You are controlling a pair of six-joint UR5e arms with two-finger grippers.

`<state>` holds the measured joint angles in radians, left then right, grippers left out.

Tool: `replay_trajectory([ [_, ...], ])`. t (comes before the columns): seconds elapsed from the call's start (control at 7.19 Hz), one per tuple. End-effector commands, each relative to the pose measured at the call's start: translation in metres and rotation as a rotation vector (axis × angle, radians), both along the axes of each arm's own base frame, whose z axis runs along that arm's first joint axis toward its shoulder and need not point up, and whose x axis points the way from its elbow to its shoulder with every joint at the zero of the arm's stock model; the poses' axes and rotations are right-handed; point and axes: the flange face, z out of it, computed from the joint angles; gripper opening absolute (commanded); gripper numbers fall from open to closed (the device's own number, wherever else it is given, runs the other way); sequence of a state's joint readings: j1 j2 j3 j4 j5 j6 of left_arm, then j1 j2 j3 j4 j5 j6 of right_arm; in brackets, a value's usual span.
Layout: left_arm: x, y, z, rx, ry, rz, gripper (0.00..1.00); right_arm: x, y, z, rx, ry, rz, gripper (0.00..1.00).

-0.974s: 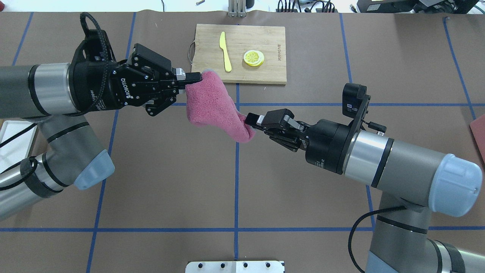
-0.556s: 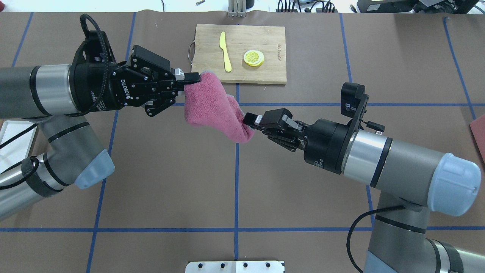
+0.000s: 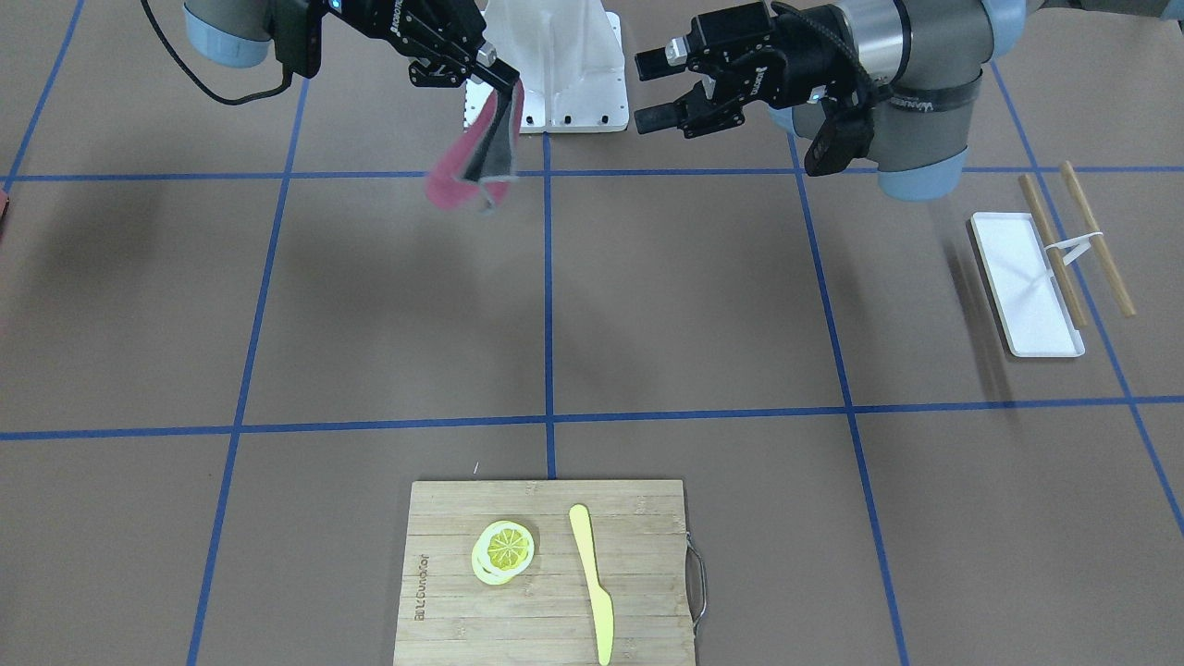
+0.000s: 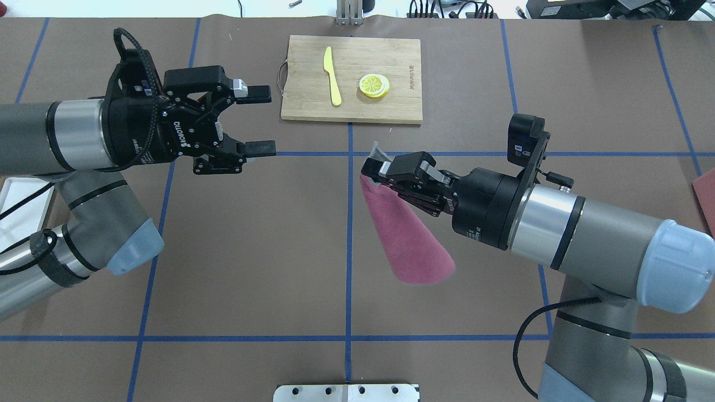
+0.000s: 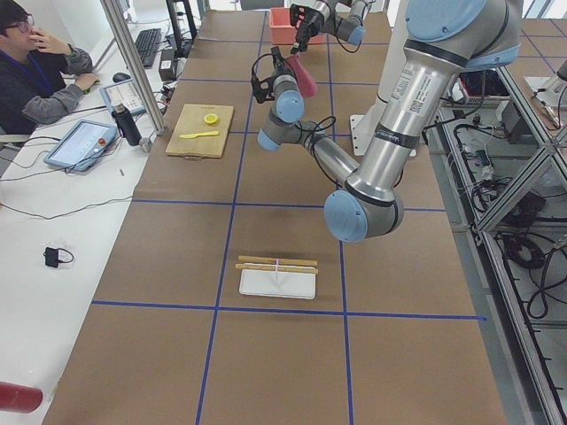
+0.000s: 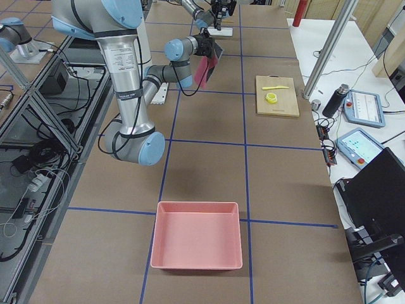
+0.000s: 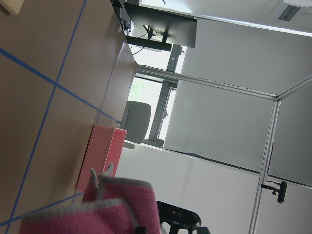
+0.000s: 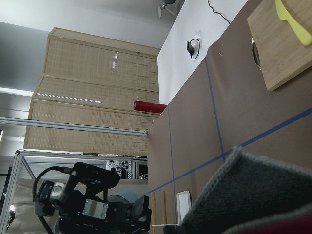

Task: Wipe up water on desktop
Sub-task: 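Open and withdraw the left gripper while the right gripper pulls the cloth away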

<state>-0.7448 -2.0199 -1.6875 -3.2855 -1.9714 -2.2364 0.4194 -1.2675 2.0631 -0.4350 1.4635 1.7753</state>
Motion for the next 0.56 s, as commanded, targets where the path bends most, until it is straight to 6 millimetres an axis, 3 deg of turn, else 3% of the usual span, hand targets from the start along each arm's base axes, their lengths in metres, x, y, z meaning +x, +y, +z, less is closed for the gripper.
replay_trajectory([
  [0.0,-0.025,-0.017,0.017,-0.010,-0.056,-0.030,0.99,0.009,-0.009,0.002,0.002,0.014,0.008,0.00],
  [0.14,-0.051,-0.037,0.021,-0.003,-0.148,-0.039,0.99,0.013,-0.014,0.007,-0.004,0.029,0.019,0.00],
  [0.42,-0.080,-0.063,0.026,0.107,-0.380,-0.072,0.99,0.022,-0.031,0.010,-0.047,0.127,0.040,0.00],
])
